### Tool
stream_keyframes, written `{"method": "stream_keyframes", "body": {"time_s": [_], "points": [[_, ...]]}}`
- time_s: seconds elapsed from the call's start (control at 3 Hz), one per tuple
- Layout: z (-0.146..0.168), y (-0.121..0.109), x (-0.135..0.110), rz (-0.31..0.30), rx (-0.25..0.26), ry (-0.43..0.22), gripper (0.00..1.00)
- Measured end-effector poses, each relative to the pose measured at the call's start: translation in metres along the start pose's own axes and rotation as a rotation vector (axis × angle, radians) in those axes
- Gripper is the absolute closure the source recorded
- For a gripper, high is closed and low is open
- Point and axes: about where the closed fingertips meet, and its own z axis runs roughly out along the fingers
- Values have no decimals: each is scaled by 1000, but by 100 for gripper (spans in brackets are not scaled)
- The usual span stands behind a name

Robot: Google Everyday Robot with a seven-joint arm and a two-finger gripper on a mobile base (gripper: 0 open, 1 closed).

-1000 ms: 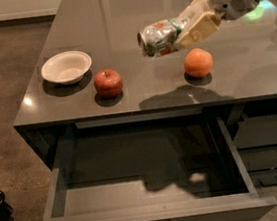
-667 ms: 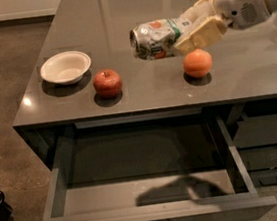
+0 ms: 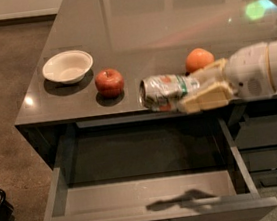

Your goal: Place 7up can into top drawer

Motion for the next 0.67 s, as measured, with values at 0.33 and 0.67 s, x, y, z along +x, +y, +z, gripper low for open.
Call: {"method": "stream_keyframes", "body": {"time_s": [0.33, 0.67], "points": [[21, 15, 58, 117, -21, 20, 100], [49, 33, 118, 243, -30, 27, 100]]}}
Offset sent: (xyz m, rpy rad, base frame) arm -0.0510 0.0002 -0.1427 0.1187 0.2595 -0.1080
